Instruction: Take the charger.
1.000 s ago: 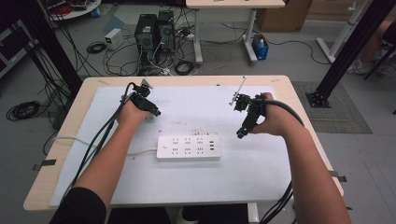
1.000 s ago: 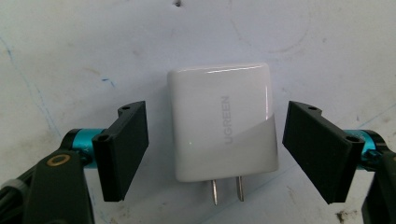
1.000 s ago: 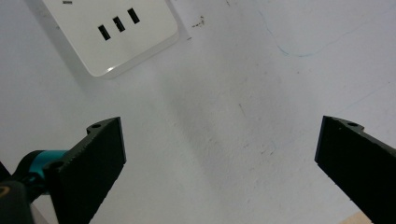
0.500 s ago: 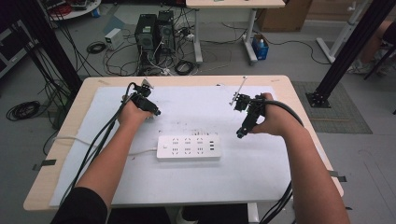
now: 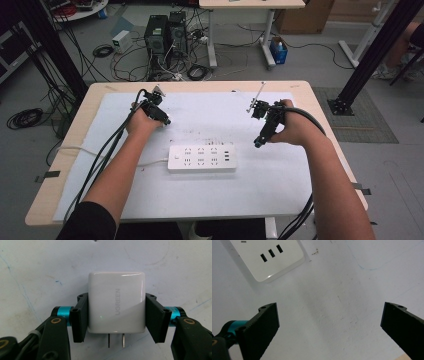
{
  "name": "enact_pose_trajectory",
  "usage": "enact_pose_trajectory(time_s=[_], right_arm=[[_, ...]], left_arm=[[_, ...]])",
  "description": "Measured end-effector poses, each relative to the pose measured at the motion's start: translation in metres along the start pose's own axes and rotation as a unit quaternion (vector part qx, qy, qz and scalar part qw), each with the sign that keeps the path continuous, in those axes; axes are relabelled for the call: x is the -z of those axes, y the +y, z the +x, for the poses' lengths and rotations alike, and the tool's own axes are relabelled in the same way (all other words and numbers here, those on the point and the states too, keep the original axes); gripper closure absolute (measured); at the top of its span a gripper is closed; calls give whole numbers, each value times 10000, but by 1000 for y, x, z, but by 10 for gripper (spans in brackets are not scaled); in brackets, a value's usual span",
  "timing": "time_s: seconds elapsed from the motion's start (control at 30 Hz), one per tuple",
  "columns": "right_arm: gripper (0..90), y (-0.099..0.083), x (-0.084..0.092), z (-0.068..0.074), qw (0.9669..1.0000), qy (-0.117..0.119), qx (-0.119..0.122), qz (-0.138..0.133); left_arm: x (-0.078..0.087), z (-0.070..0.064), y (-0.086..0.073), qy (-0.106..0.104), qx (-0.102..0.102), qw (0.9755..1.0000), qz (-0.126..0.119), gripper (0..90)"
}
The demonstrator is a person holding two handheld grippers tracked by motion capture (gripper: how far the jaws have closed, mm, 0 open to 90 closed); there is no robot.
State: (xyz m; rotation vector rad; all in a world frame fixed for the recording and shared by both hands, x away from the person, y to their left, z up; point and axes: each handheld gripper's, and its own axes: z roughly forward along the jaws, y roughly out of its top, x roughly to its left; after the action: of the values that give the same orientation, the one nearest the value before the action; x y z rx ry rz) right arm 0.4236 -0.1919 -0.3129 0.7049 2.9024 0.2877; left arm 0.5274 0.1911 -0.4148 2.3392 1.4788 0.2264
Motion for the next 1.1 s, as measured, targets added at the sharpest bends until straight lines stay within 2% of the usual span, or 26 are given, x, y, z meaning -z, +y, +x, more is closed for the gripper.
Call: enact_pose_trajectory(time_s=[0.27,0.43,0.47,0.5,0.57,0.6,0.83,0.97,1.1], right_arm=[[12,1,0,0,10000,-1,14,-54],[12,1,1,1,9999,25,22,-99],[12,1,1,1,9999,25,22,-99],[12,1,1,1,9999,14,35,-113],[12,1,2,2,9999,8,26,-114],[12,1,2,2,9999,8,26,-114],[12,1,8,8,9997,-19,93,-233],[12,-1,11,11,9996,-31,98,-275],[12,-4,14,17,9992,-38,109,-393]], left_arm=[[8,-6,-1,-55,-216,9997,-24,426],[23,-14,-2,-157,-463,9987,-114,426],[23,-14,-2,-157,-463,9987,-114,426],[31,-15,-2,-216,-554,9982,-124,426],[31,-15,-2,-216,-554,9982,-124,426],[46,-16,-3,-254,-631,9976,-137,426],[92,-21,-7,-214,-921,9951,-281,426],[120,-27,-11,-383,-1155,9919,-366,426],[146,-38,-19,-487,-1444,9873,-453,425]])
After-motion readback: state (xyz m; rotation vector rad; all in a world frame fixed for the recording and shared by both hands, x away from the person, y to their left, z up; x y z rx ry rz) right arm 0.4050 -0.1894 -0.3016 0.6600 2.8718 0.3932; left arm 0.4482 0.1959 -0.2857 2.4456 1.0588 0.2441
